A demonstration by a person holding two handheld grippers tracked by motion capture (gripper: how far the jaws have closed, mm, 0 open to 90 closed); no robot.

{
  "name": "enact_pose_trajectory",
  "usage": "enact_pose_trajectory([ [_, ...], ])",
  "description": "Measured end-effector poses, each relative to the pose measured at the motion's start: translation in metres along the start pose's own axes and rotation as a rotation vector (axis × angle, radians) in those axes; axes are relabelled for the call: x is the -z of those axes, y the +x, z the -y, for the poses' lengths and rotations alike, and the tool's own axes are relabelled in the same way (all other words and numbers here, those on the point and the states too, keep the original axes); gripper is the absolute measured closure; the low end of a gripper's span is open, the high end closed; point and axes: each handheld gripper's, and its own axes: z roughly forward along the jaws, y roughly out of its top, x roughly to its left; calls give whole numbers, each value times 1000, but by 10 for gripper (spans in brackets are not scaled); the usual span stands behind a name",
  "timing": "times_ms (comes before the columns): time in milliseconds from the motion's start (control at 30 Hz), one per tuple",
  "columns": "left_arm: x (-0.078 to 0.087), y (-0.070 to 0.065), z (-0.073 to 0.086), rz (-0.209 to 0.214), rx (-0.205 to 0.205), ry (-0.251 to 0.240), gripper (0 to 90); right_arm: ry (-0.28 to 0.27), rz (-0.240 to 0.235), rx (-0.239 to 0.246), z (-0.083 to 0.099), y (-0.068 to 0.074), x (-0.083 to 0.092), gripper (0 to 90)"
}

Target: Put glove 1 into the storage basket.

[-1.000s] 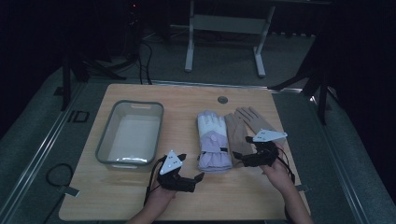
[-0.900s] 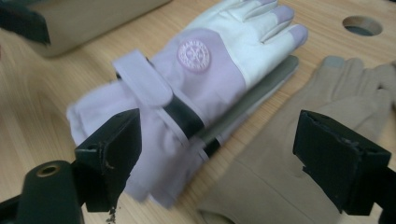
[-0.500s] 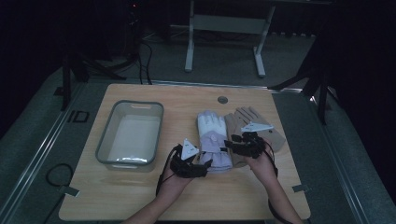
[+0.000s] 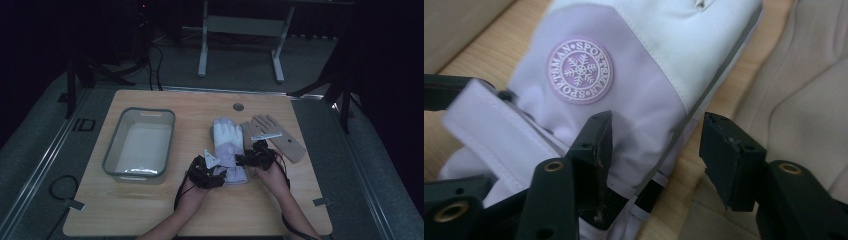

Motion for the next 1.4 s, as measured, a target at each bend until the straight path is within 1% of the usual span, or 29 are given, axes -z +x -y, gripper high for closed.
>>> enact_pose_trajectory([
  [33, -1, 1, 1, 0, 0, 1, 345, 4, -1, -7, 1, -1, -2, 460],
  [67, -1, 2, 2, 2, -3, 5, 345, 13, -14, -13, 2, -2, -4, 459],
  [100, -2, 3, 2, 3, -2, 6, 346, 21, -25, -28, 3, -3, -6, 459],
  [200, -3, 5, 5, 7, 2, 4, 346, 41, -78, -86, 6, -10, -11, 452],
  [233, -3, 5, 5, 7, 2, 4, 346, 41, -78, -86, 6, -10, -11, 452],
  [267, -4, 6, 7, 9, 0, 1, 346, 49, -97, -105, 7, -12, -13, 453],
  [300, -5, 7, 7, 12, 0, 4, 346, 66, -140, -157, 8, -16, -15, 473],
  [333, -5, 8, 7, 20, 5, 7, 346, 66, -153, -167, 8, -17, -17, 481],
  [467, -7, 11, 8, 43, 12, 5, 346, 56, -236, -213, 13, -24, -20, 574],
  [533, -8, 13, 9, 59, 24, 9, 346, 53, -249, -215, 14, -24, -20, 626],
  [567, -9, 14, 8, 68, 30, 12, 346, 53, -240, -202, 14, -23, -19, 660],
  [633, -9, 15, 7, 69, 26, 24, 346, 50, -173, -125, 11, -14, -15, 720],
  [700, -8, 14, 5, 69, 29, 39, 345, 46, -84, -30, 9, -1, -12, 753],
  [733, -7, 14, 4, 65, 24, 52, 345, 42, -26, 28, 9, 9, -11, 763],
  [767, -5, 13, 2, 61, 19, 60, 344, 41, 24, 69, 9, 16, -11, 768],
  [800, -4, 13, 1, 61, 17, 68, 343, 35, 62, 104, 9, 23, -10, 771],
  [833, -4, 13, 1, 61, 17, 68, 342, 35, 62, 104, 9, 23, -10, 771],
  [867, 0, 14, 1, 73, 34, 86, 342, 30, 91, 143, 10, 27, -11, 773],
  [900, 2, 15, 1, 78, 42, 96, 329, 21, 122, 161, 12, 33, -12, 776],
  [933, 4, 16, 1, 92, 56, 104, 320, 25, 138, 176, 12, 35, -12, 776],
  [1067, 7, 23, 5, 142, 117, 132, 296, 17, 178, 184, 13, 40, -13, 775],
  [1100, 6, 23, 6, 150, 125, 139, 297, 17, 189, 189, 13, 41, -14, 775],
  [1133, 4, 22, 6, 159, 121, 148, 298, 18, 197, 196, 13, 43, -14, 775],
  [1233, -6, 24, 6, 224, 139, 194, 299, 24, 219, 213, 12, 47, -15, 777],
  [1267, -8, 24, 6, 239, 137, 195, 300, 27, 223, 213, 12, 48, -16, 777],
  [1300, -8, 22, 4, 248, 120, 202, 329, 27, 229, 220, 12, 49, -16, 777],
  [1333, -9, 20, 4, 261, 123, 201, 393, 26, 231, 223, 12, 49, -16, 777],
  [1367, -9, 19, 4, 264, 114, 204, 431, 24, 229, 215, 12, 48, -16, 778],
  [1400, -9, 19, 4, 274, 116, 202, 463, 23, 226, 214, 13, 48, -16, 778],
])
